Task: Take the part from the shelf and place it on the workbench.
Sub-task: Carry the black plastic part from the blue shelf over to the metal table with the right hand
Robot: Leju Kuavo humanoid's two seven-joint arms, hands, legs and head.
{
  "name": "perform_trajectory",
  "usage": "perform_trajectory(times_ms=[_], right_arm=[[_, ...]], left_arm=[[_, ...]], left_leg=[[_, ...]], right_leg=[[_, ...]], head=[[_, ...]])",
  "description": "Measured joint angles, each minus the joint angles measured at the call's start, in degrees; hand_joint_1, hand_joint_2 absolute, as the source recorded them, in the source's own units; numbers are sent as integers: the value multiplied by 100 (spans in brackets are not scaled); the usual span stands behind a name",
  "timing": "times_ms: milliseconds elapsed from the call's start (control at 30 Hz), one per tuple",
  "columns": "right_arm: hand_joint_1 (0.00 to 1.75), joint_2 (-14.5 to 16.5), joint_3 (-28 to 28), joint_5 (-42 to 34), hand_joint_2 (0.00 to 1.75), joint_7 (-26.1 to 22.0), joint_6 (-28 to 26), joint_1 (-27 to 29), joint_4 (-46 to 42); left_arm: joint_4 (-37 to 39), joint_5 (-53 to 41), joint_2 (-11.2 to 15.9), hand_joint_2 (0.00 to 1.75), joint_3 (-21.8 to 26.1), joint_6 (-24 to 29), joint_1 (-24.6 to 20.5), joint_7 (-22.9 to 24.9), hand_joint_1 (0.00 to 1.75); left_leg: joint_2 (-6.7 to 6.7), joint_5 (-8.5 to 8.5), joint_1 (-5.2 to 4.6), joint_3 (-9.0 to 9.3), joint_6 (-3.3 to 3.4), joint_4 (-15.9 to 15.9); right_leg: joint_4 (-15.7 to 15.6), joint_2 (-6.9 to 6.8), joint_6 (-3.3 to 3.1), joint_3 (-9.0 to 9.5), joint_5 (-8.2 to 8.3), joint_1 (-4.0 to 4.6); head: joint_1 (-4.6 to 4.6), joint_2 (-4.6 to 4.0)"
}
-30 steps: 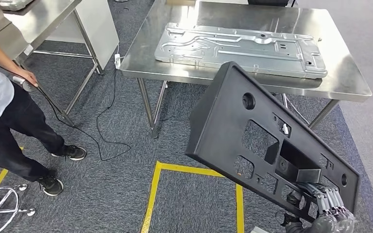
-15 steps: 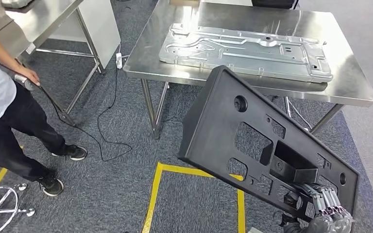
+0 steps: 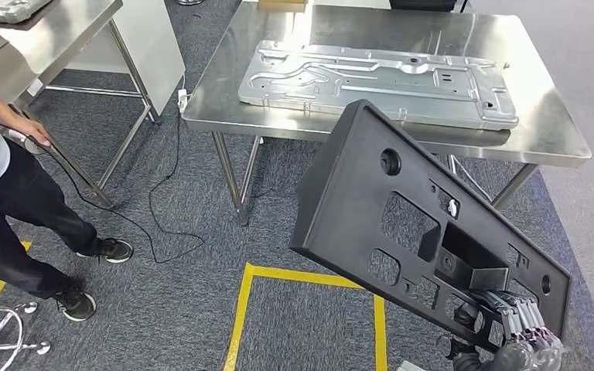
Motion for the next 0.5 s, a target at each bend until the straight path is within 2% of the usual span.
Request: perform_trajectory(times_ms=[67,133,167,233,267,300,333,367,433,467,500], right_arm=[[175,-1,13,2,175,4,0,-10,5],[175,-3,24,9,175,7,0,-15,9],[175,-4,26,11,175,9,0,-20,10],[175,-9,27,11,175,14,0,-33,14],[175,-14,26,9,175,14,0,-38,19],[175,-21,26,6,175,14,0,-40,26],[175,-28,26,3,175,14,0,-39,33],[175,-33,26,1,175,14,0,-39,38],[175,-38,26,0,175,14,0,-43,42],[175,-39,27,0,175,14,0,-48,45],[175,-41,28,0,175,14,0,-53,49]], left_arm=[[0,-2,3,175,0,-1,-5,-1,0],[0,-3,4,175,0,-2,-1,-1,0],[0,-4,4,175,0,-2,-1,-2,0],[0,-12,4,175,0,-2,-9,-4,0],[0,-19,4,175,0,-2,-11,-5,0],[0,-27,5,175,0,-3,-11,-5,0],[0,-34,5,175,0,-5,-7,-5,0],[0,-38,5,175,0,-14,-3,-5,0],[0,-42,5,175,0,-37,3,-9,0],[0,-43,4,175,0,-46,0,-13,0],[0,-44,5,175,0,-50,-5,-17,0]], left_leg=[[-1,-13,-30,46,36,-111],[-1,10,0,84,97,-171],[2,23,18,112,130,-211],[9,25,33,155,181,-257],[12,12,32,165,194,-258],[12,-5,31,178,197,-256],[10,-28,31,198,195,-255],[7,-54,34,229,185,-252],[-1,-126,42,309,146,-242],[-5,-168,36,338,112,-228],[-7,-204,30,357,75,-223]], right_leg=[[-7,1,61,4,-13,2],[11,-5,124,13,-45,-2],[114,-8,150,-26,-113,-2],[669,-15,196,-301,-392,-16],[1052,-15,215,-520,-546,-29],[1374,-16,235,-718,-630,-43],[1530,-17,253,-839,-605,-59],[1469,-19,266,-853,-464,-75],[800,-29,273,-586,-5,-105],[442,-36,263,-424,142,-100],[192,-39,240,-308,213,-89]], head=[[0,0],[1,0],[3,0],[9,0],[8,0],[8,0],[8,0],[8,0],[9,-1],[11,-1],[9,-1]])
